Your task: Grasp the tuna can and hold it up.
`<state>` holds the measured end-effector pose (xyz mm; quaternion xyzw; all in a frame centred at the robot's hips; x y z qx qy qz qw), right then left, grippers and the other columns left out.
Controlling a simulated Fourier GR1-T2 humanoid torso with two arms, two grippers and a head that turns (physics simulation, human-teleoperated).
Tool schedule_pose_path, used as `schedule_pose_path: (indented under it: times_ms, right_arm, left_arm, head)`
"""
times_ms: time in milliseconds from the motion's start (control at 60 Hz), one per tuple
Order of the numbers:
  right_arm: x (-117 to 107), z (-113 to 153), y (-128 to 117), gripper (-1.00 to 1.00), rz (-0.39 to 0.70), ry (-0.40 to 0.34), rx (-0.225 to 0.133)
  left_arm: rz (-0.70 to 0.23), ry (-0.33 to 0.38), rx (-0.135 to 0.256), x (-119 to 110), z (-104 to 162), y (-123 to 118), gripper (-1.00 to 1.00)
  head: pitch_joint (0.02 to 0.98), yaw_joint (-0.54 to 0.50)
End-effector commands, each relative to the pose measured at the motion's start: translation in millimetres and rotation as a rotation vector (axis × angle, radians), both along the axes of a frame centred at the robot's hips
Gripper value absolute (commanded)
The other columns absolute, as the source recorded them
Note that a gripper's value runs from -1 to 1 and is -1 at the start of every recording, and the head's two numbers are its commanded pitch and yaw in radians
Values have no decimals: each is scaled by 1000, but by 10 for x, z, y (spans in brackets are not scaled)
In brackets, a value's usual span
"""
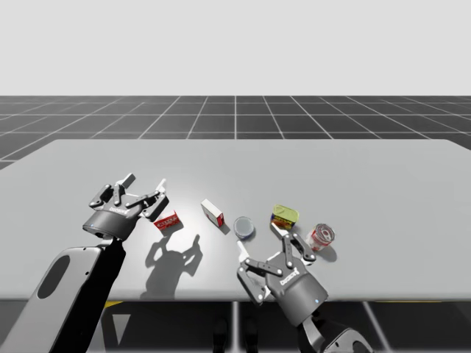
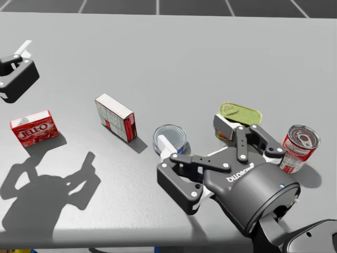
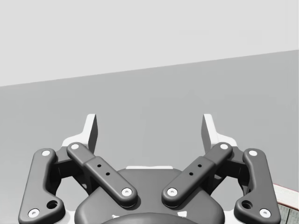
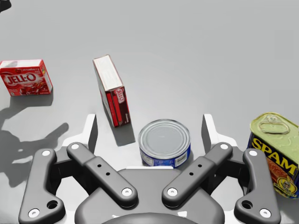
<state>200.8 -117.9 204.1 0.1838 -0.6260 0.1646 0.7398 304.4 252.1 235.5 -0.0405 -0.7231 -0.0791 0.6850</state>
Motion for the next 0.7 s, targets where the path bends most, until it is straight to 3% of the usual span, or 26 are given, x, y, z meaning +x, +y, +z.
schedule_pose_path:
  times_ms: [17, 233, 350, 433, 500, 700]
  right_arm:
    - [94, -255, 144, -1000, -13, 21, -37]
    - [290, -445, 248, -1000, -53, 42, -92]
    - [387, -524, 285, -1000, -69, 64, -104]
    - [466, -593, 307, -1000, -99, 59, -138]
    - [505, -624, 329, -1000, -103, 85, -133]
    - [630, -720, 413, -1000, -117, 96, -168]
  left_arm:
    - [1, 0, 1, 1, -3, -1, -1000]
    - [0, 0, 1, 0, -3, 2, -1000]
    - [0, 0, 0, -3, -4, 2, -1000]
    - [0, 0, 1, -4, -6, 2, -1000]
    - [-1, 1, 2, -4, -7, 0, -1000]
    - [-2, 0, 2, -5, -7, -2, -1000]
  head:
    - [840, -41]
    - [842, -40]
    - [842, -38]
    - [842, -36]
    - [842, -37]
    - [840, -37]
